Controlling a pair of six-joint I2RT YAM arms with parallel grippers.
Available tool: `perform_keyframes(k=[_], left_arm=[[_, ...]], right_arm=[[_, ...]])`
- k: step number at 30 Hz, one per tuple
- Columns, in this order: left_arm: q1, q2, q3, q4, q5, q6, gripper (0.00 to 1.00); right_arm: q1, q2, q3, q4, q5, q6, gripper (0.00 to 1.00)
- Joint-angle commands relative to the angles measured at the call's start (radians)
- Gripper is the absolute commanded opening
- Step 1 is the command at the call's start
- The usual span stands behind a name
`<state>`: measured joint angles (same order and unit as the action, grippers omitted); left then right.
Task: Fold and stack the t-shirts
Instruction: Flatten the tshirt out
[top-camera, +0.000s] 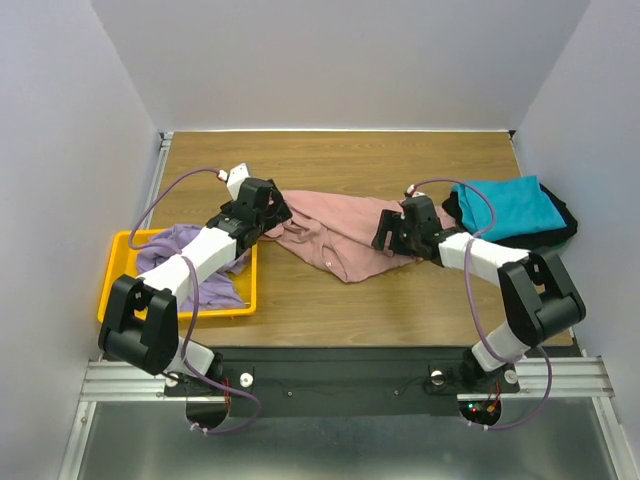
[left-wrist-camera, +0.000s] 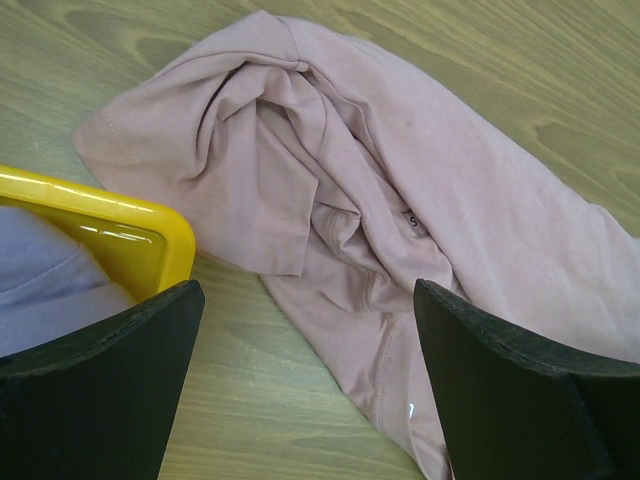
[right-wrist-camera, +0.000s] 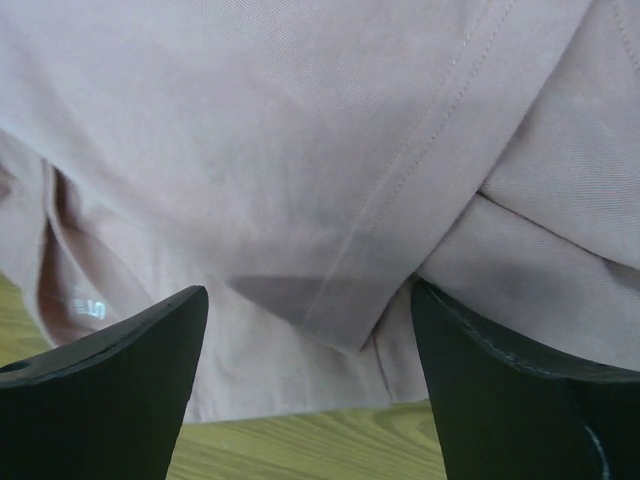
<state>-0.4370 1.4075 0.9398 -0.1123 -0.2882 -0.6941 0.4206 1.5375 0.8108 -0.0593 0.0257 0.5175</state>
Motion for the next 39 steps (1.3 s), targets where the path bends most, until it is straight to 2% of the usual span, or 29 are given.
perform_keyframes(k=[1,10,14,15,19,23,25,26,29,30,31,33,39], left_arm=[[0.0,-0.038,-0.007,0.014,-0.028,0.013,0.98],[0.0,-0.042,-0.01,0.016,-0.032,0.013,0.99],[0.001,-0.044,-0.015,0.016,-0.035,0.015,0.99],[0.001,-0.044,-0.018,0.016,-0.037,0.015,0.99],[0.001,-0.047,-0.021,0.016,-0.046,0.018,0.99],[0.004,-0.047,-0.025,0.014,-0.048,0.021,0.99],[0.006,-0.05,-0.029,0.011,-0.051,0.019,0.99],[0.007,-0.051,-0.03,0.011,-0.051,0.021,0.99],[0.012,-0.059,-0.033,0.011,-0.052,0.021,0.99],[0.015,-0.062,-0.035,0.011,-0.052,0.021,0.99],[0.017,-0.065,-0.035,0.01,-0.052,0.022,0.99],[0.017,-0.065,-0.035,0.01,-0.048,0.024,0.99],[0.017,-0.076,-0.038,0.01,-0.025,0.022,0.98]], right_arm=[[0.009,0.056,0.034,0.033,0.037,0.01,0.85],[0.02,0.096,0.074,0.038,0.052,0.007,0.78],[0.027,0.09,0.091,0.038,0.078,0.01,0.71],[0.03,0.09,0.099,0.038,0.089,0.01,0.67],[0.033,0.099,0.12,0.039,0.114,0.006,0.64],[0.033,0.13,0.139,0.038,0.114,0.013,0.52],[0.035,0.148,0.142,0.038,0.123,0.024,0.5],[0.033,0.153,0.14,0.038,0.123,0.026,0.4],[0.033,0.158,0.142,0.038,0.129,0.029,0.22],[0.033,0.156,0.142,0.039,0.141,0.029,0.08],[0.033,0.15,0.143,0.038,0.149,0.023,0.01],[0.033,0.109,0.142,0.033,0.175,0.016,0.0],[0.032,-0.052,0.146,-0.069,0.402,-0.013,0.01]])
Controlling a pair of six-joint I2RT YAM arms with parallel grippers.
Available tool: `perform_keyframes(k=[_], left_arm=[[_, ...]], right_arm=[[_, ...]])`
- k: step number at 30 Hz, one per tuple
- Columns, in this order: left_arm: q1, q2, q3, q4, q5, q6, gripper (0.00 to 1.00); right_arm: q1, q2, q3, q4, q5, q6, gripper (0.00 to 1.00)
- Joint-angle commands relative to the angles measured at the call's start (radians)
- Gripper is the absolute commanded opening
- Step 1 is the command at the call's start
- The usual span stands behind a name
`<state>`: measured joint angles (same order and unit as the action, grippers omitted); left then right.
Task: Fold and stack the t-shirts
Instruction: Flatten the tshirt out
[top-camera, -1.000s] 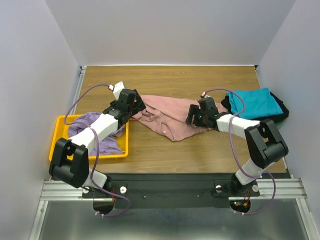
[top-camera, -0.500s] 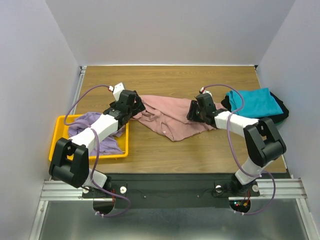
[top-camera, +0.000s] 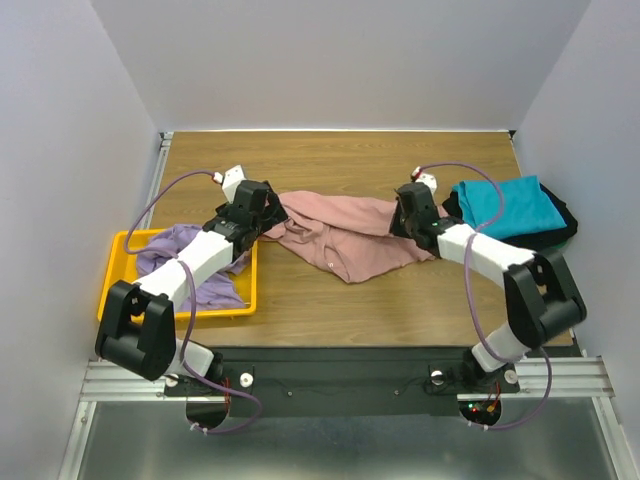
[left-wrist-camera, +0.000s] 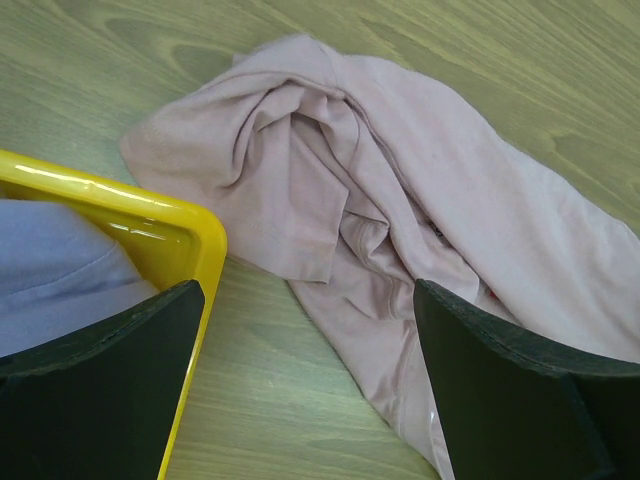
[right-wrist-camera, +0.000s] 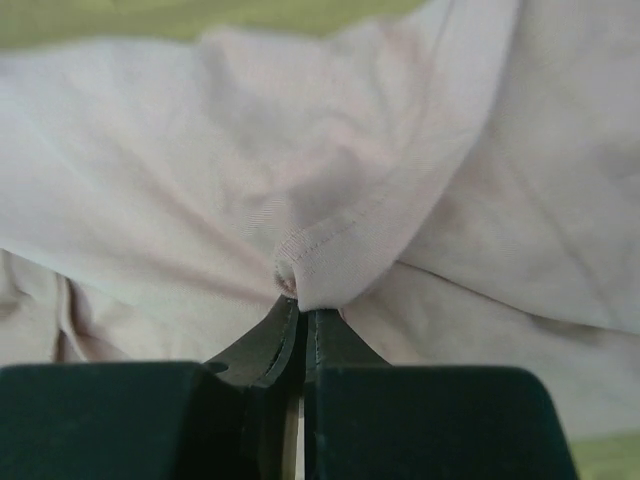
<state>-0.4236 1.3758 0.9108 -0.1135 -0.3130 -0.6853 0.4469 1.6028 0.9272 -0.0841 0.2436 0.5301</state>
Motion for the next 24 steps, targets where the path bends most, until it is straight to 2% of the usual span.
perform_keyframes(k=[1,3,8,16,19,24], left_arm=[[0.003,-0.049,-0.009,0.015,0.011,0.013,0.98],[0.003,-0.055,-0.013,0.02,0.029,0.016,0.99],[0.0,-0.061,-0.032,0.029,0.071,0.02,0.99],[-0.035,-0.11,-0.121,0.069,0.147,-0.003,0.99],[-0.044,-0.106,-0.162,0.13,0.17,-0.003,0.99],[-0.044,-0.017,-0.121,0.218,0.226,0.001,0.98]], right_arm=[[0.001,-0.168,0.03,-0.063,0.256,-0.033,0.0],[-0.016,-0.216,0.021,-0.111,0.327,-0.042,0.0],[-0.115,-0.349,-0.011,-0.17,0.365,-0.067,0.0],[-0.304,-0.419,-0.033,-0.224,0.392,-0.113,0.01],[-0.318,-0.426,-0.042,-0.227,0.369,-0.114,0.0],[-0.318,-0.414,-0.044,-0.227,0.301,-0.107,0.0]])
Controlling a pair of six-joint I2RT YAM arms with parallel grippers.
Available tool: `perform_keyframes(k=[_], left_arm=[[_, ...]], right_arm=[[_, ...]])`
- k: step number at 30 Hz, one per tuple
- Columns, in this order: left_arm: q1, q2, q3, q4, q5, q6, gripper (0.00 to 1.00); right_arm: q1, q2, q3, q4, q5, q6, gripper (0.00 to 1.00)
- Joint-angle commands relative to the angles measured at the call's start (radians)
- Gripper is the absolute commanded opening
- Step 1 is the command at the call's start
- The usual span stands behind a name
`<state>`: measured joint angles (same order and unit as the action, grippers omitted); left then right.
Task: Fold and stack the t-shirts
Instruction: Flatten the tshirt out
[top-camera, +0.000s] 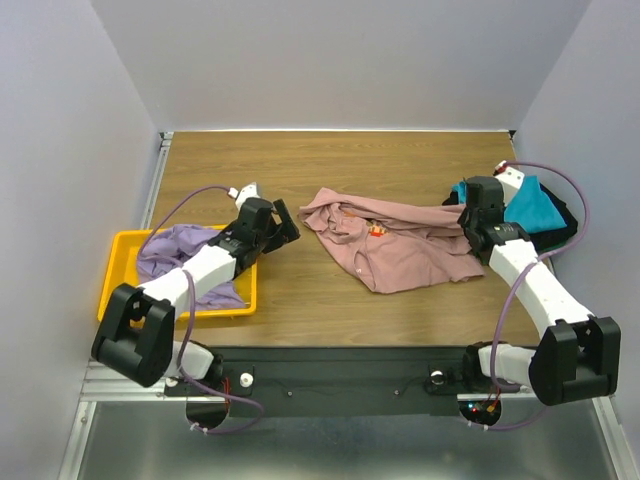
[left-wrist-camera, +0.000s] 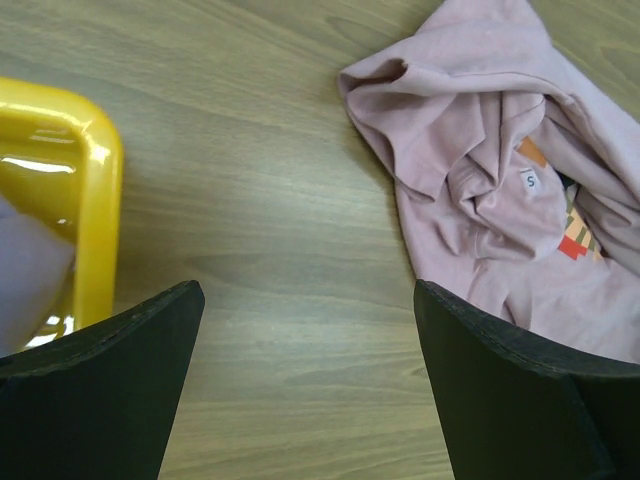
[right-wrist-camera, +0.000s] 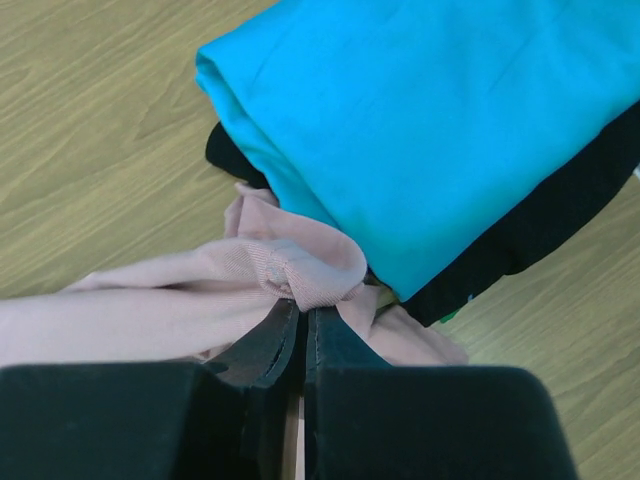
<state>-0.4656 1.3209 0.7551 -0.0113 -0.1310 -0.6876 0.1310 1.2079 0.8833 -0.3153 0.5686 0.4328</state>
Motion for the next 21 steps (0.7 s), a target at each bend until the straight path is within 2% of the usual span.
perform_keyframes(k=[1,4,7,11,16,21], left_arm=[[-0.002,0.082,0.058,0.132,0.051,0.01,0.98],[-0.001,0.171,0.154,0.194,0.05,0.046,0.93],[0.005,0.271,0.21,0.215,0.089,0.129,0.94],[0.015,0.365,0.282,0.221,0.097,0.141,0.94],[0.015,0.455,0.349,0.226,0.125,0.148,0.85],[0.016,0.514,0.423,0.183,0.061,0.155,0.75]], right_arm=[[-0.002,-0.016,0.0,0.004,-0.032,-0.009,0.0],[-0.004,0.007,-0.001,0.005,-0.044,-0.008,0.0],[-0.002,0.013,-0.003,0.004,-0.058,-0.006,0.0],[-0.002,0.016,-0.003,0.005,-0.061,-0.006,0.0],[-0.004,0.018,-0.003,0.005,-0.062,-0.008,0.0],[-0.004,0.012,-0.004,0.005,-0.07,-0.009,0.0]])
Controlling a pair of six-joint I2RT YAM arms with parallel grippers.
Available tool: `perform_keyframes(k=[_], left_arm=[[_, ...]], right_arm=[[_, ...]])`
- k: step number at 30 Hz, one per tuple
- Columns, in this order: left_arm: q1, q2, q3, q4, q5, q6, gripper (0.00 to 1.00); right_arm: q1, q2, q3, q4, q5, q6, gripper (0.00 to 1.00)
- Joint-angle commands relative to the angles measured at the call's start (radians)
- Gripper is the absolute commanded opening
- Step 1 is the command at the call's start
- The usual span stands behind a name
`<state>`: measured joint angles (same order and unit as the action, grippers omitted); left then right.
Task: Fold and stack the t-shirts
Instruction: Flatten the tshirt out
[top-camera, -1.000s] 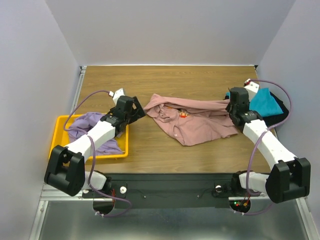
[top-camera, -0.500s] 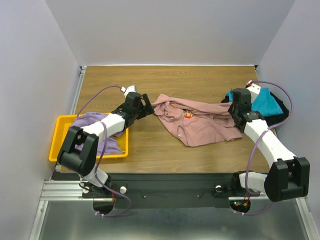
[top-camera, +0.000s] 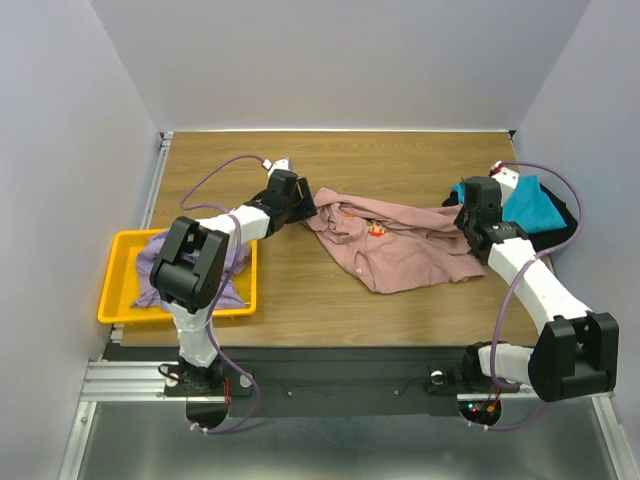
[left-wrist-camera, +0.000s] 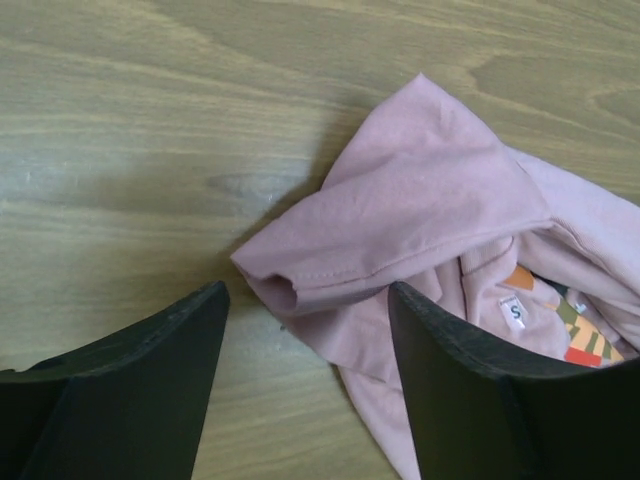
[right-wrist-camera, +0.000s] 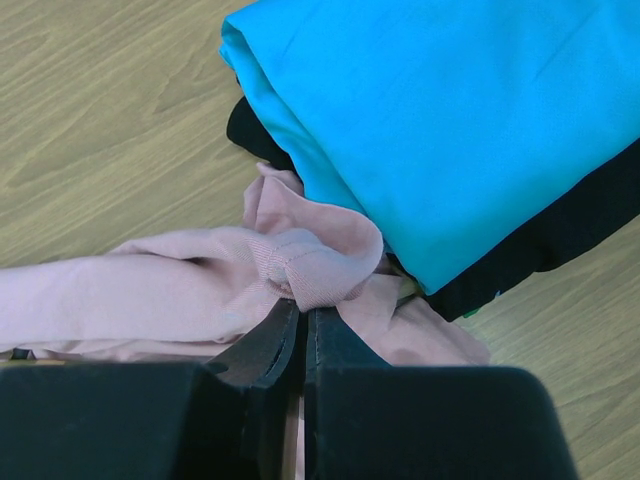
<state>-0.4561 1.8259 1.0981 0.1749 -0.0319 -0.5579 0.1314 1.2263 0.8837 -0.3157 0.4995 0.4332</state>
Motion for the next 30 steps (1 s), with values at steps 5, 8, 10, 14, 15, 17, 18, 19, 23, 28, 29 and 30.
perform_keyframes(k=[5,8,10,14,15,17,18,19,23,28,29,30], left_arm=[[0.007,0.067,0.131,-0.017,-0.062,0.041,0.71],[0.007,0.101,0.169,-0.037,-0.048,0.053,0.61],[0.007,0.099,0.172,-0.035,-0.024,0.058,0.35],[0.007,0.037,0.134,-0.04,-0.048,0.052,0.0],[0.007,0.014,0.111,-0.041,-0.06,0.046,0.0],[0.007,-0.068,0.079,-0.051,-0.109,0.044,0.0],[0.007,-0.098,0.069,-0.057,-0.141,0.041,0.0],[0.005,-0.167,0.062,-0.07,-0.157,0.042,0.0],[-0.029,-0.365,0.022,-0.097,-0.273,0.053,0.0],[-0.114,-0.632,0.045,-0.207,-0.489,0.096,0.0],[-0.131,-0.669,0.052,-0.221,-0.519,0.101,0.0],[-0.168,-0.703,0.071,-0.233,-0.54,0.107,0.0]], right_arm=[[-0.003,-0.002,-0.005,0.006,-0.012,-0.011,0.0],[-0.003,-0.004,-0.005,0.006,-0.01,-0.011,0.0],[-0.003,-0.008,-0.003,0.006,-0.007,-0.011,0.0],[-0.004,-0.016,0.004,0.006,-0.006,-0.013,0.0],[-0.003,-0.024,0.008,0.006,-0.006,-0.014,0.0],[-0.003,-0.037,0.02,0.006,-0.006,-0.02,0.0],[-0.003,-0.045,0.024,0.004,-0.012,-0.024,0.0],[-0.003,-0.071,0.04,0.006,-0.016,-0.025,0.01],[-0.003,-0.154,0.089,0.004,-0.052,-0.048,0.0],[-0.003,-0.26,0.185,-0.039,-0.082,-0.071,0.0],[-0.003,-0.277,0.205,-0.048,-0.094,-0.073,0.0],[-0.004,-0.313,0.248,-0.065,-0.105,-0.074,0.0]])
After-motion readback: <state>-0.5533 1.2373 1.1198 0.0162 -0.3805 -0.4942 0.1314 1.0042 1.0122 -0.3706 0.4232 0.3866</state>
